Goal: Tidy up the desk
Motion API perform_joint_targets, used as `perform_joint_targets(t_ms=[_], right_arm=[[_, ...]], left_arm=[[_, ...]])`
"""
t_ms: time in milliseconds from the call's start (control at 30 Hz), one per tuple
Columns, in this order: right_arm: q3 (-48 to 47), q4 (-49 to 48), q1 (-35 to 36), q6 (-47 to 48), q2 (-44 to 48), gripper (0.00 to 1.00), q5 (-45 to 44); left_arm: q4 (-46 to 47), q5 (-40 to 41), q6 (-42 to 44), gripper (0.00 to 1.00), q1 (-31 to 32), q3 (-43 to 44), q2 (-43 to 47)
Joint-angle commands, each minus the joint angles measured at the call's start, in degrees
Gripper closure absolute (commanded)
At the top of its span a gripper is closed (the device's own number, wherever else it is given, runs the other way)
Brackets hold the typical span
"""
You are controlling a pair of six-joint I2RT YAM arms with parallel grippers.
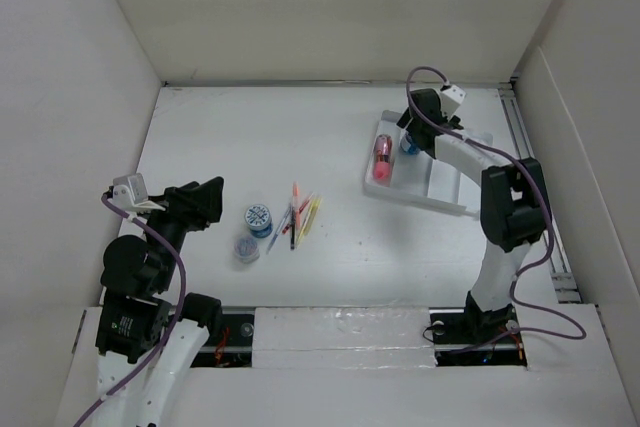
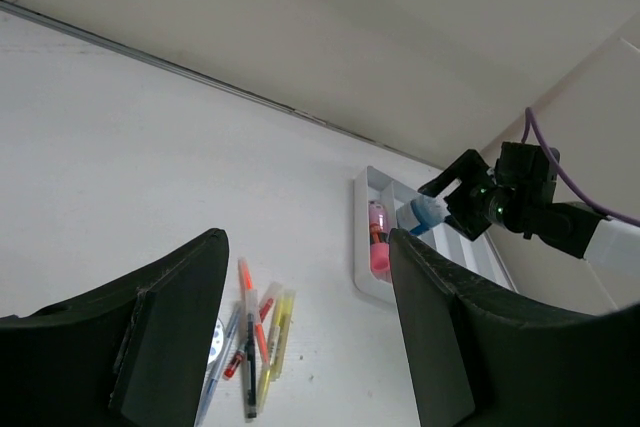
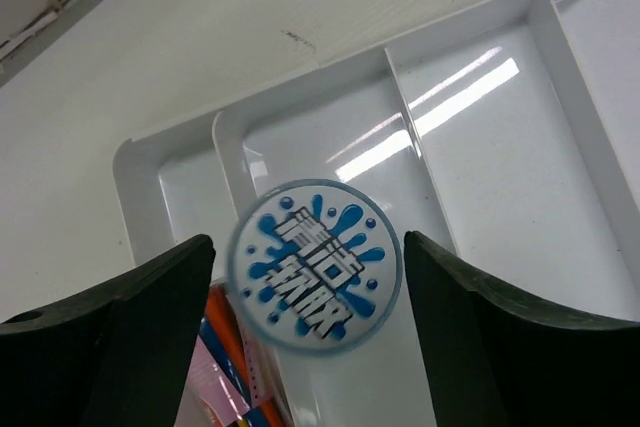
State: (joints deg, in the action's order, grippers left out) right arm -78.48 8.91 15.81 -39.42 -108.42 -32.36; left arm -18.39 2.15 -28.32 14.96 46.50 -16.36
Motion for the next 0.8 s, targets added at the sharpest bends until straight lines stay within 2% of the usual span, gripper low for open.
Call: perform_joint_targets(t_ms=[0, 67, 167, 233, 267, 300, 333, 367, 400, 467, 533, 567, 633, 667, 767], right_arm=[[-0.7, -1.7, -0.3, 0.3, 2.4, 0.15, -1.6], [1.0, -4.2, 1.0, 1.0, 5.3, 0.06, -1.3], [5.5, -10.4, 4.4, 4.8, 10.8, 0.06, -0.3], [7.5, -12.0, 9.3, 6.8, 13.0, 0.08, -3.6], [7.8, -12.2, 12.1, 7.8, 14.5, 0.28, -2.9], [8.7, -12.9, 13.8, 8.2, 15.8, 0.65, 0.0], [9.5, -12.9, 15.7, 8.9, 15.8, 0.66, 1.5], [10.4, -15.2, 18.0, 9.4, 16.7, 0.87, 2.9], [11.4, -16.9, 20.5, 10.7, 16.8, 0.92, 4.1], [14.2, -22.0, 28.5, 12.9, 16.1, 0.94, 4.3], [15.2, -25.1, 36.7, 13.3, 13.7, 0.89, 4.1], [14.8, -26.5, 39.3, 14.0, 12.4, 0.73, 4.1], [13.4, -27.0, 43.8, 16.1, 8.5, 0.47, 3.4], [12.4, -26.2, 47.2, 16.6, 7.1, 0.27, 3.7], [7.3, -23.1, 50.5, 17.4, 2.2, 0.06, 2.7]], left_arm=[[2.6, -0.2, 0.9, 0.39, 0.1, -0.1, -1.0], [2.7, -0.4, 0.9, 0.39, 0.1, -0.2, -1.1], [2.9, -0.6, 1.0, 0.39, 0.1, -0.3, -0.8], [2.6, -0.2, 0.9, 0.39, 0.1, -0.2, -0.8], [2.7, -0.2, 0.9, 0.39, 0.1, -0.3, -1.0], [2.7, -0.4, 0.9, 0.39, 0.1, -0.3, -1.0], [2.7, -0.4, 0.9, 0.39, 0.1, -0.3, -0.8], [2.7, -0.3, 0.9, 0.39, 0.1, -0.4, -0.6], [2.6, -0.1, 0.8, 0.39, 0.1, -0.1, -0.4], [2.4, 0.4, 0.8, 0.39, 0.1, 0.0, -0.7], [2.4, 0.1, 0.8, 0.39, 0.1, -0.1, -0.4], [2.4, 0.1, 0.8, 0.39, 0.1, -0.1, -0.2], [2.1, 0.8, 0.8, 0.39, 0.1, 0.1, -0.1], [2.0, 0.7, 0.7, 0.39, 0.1, 0.2, -0.2], [2.3, 0.3, 0.8, 0.39, 0.1, 0.0, 0.2]])
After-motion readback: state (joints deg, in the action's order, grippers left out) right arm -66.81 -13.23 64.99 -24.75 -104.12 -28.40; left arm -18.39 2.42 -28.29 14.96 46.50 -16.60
